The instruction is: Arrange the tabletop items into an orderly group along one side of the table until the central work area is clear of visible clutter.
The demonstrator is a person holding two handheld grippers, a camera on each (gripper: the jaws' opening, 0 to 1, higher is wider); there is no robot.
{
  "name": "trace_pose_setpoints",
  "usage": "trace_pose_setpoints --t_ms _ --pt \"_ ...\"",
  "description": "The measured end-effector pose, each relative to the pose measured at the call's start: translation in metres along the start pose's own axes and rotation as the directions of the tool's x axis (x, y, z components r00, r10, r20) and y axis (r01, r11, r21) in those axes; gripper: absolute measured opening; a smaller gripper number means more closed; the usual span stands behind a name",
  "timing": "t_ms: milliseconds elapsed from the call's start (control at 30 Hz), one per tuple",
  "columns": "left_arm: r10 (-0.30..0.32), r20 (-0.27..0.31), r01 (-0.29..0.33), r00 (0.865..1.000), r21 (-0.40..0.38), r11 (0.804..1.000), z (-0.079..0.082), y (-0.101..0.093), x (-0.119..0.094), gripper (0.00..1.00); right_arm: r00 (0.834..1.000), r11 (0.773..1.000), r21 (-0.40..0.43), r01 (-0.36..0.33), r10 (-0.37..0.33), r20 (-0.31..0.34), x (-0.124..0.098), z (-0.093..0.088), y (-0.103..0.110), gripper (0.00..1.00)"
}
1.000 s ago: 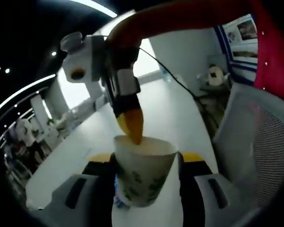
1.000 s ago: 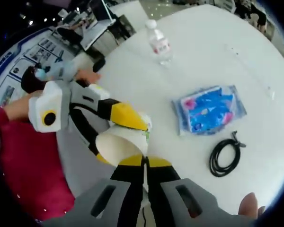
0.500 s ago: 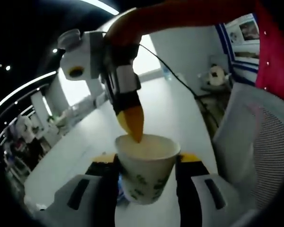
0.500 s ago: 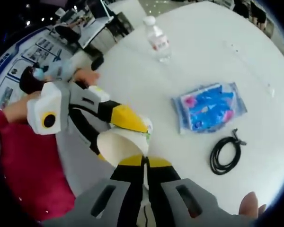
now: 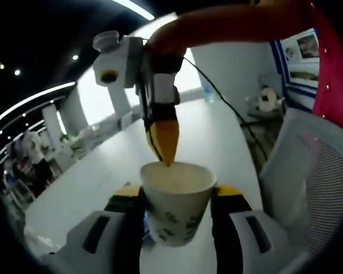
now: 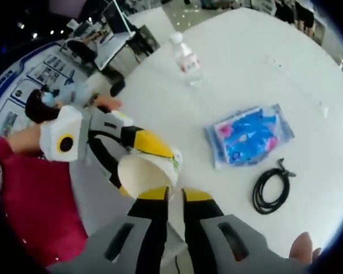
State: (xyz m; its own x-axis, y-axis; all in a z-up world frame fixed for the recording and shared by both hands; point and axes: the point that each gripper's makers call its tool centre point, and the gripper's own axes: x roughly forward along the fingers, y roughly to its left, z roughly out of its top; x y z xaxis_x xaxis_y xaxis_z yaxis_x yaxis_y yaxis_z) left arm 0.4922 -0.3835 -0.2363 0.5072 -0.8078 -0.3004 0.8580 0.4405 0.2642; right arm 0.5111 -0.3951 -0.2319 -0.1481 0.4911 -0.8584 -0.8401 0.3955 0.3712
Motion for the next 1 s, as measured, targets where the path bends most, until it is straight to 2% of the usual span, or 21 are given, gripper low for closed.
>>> trace_pose_setpoints --t_ms 67,233,400,500,667,800,900,967,1000 --pt "0.007 0.002 -0.007 1.0 -0.011 1.0 0.0 0.002 -0.001 0.42 1.0 1.0 0.001 -0.004 0.004 0.03 -0.002 0.002 0.001 0.1" --pt "0.017 0.0 -0.017 1.0 -0.025 1.0 -0.003 0.006 -0.002 0.42 0.989 0.999 -0.034 0.001 0.004 0.148 -0.006 0.007 -0.001 0.22" --pt "0.036 0.003 -0.035 0.999 -0.052 0.998 -0.005 0.012 -0.004 0.42 0.968 0.999 -0.045 0.012 0.0 0.249 -0.012 0.007 -0.005 0.35" --pt "0.044 0.003 -0.044 0.999 -0.069 0.997 -0.007 0.014 -0.005 0.42 0.952 0.999 -0.052 0.007 0.009 0.306 -0.016 0.007 -0.004 0.36" --pt "0.058 0.004 -0.057 0.998 -0.085 0.995 -0.01 0.017 -0.008 0.42 0.901 0.993 -0.106 0.048 0.003 0.435 -0.026 0.017 0.0 0.43" --pt "0.074 0.002 -0.073 0.997 -0.101 0.992 -0.011 0.022 -0.01 0.42 0.871 0.987 -0.136 0.08 -0.002 0.491 -0.028 0.018 0.003 0.49" --pt "0.092 0.004 -0.091 0.996 -0.117 0.989 -0.012 0.028 -0.013 0.42 0.835 0.974 -0.179 0.138 -0.017 0.55 -0.032 0.021 0.002 0.51" --pt "0.103 0.006 -0.102 0.995 -0.131 0.986 -0.013 0.032 -0.015 0.42 0.82 0.968 -0.19 0.162 -0.025 0.572 -0.033 0.02 0.002 0.53" --pt "0.109 0.008 -0.107 0.994 -0.14 0.984 -0.014 0.033 -0.016 0.42 0.806 0.965 -0.199 0.172 -0.022 0.591 -0.034 0.02 0.005 0.53"
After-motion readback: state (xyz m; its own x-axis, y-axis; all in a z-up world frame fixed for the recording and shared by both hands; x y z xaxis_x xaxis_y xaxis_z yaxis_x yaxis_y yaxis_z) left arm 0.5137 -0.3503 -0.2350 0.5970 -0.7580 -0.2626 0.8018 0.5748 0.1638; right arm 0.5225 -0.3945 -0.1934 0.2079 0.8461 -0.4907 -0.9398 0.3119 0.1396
